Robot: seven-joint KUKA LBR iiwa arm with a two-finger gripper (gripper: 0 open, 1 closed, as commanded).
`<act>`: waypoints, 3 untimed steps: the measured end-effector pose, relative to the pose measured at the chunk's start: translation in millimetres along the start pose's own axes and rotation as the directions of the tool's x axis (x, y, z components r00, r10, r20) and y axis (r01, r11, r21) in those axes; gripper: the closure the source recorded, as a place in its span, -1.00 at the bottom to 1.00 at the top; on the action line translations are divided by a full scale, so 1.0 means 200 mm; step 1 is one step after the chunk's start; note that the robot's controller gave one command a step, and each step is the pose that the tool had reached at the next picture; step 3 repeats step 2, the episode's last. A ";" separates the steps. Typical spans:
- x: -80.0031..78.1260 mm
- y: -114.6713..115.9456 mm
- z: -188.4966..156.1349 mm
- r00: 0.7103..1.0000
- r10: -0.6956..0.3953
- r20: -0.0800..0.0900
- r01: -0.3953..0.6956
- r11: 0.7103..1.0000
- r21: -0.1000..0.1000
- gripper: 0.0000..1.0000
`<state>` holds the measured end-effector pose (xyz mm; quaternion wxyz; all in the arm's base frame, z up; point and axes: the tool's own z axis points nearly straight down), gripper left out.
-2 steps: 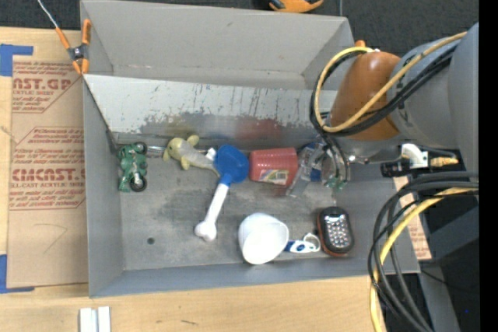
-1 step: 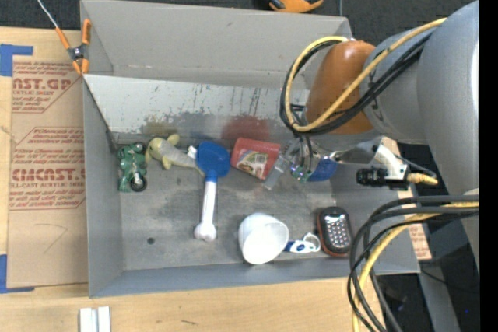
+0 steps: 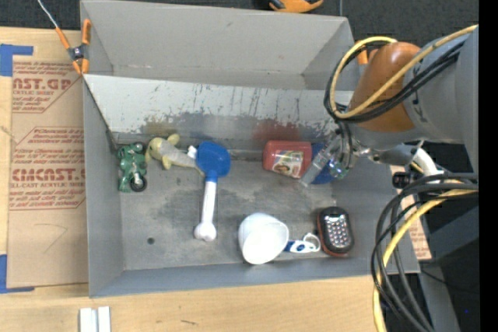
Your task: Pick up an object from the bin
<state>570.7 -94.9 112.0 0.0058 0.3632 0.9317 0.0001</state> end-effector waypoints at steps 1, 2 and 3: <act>-0.09 0.01 -0.69 1.000 -0.016 0.010 0.016 1.000 -0.006 1.00; -0.21 -0.17 -0.56 1.000 0.005 0.013 -0.005 1.000 -0.004 1.00; -0.21 -0.17 -0.56 1.000 0.005 0.013 -0.005 1.000 -0.004 1.00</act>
Offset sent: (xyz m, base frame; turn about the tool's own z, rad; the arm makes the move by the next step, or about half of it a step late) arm 0.0115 -0.0092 0.1336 -0.0143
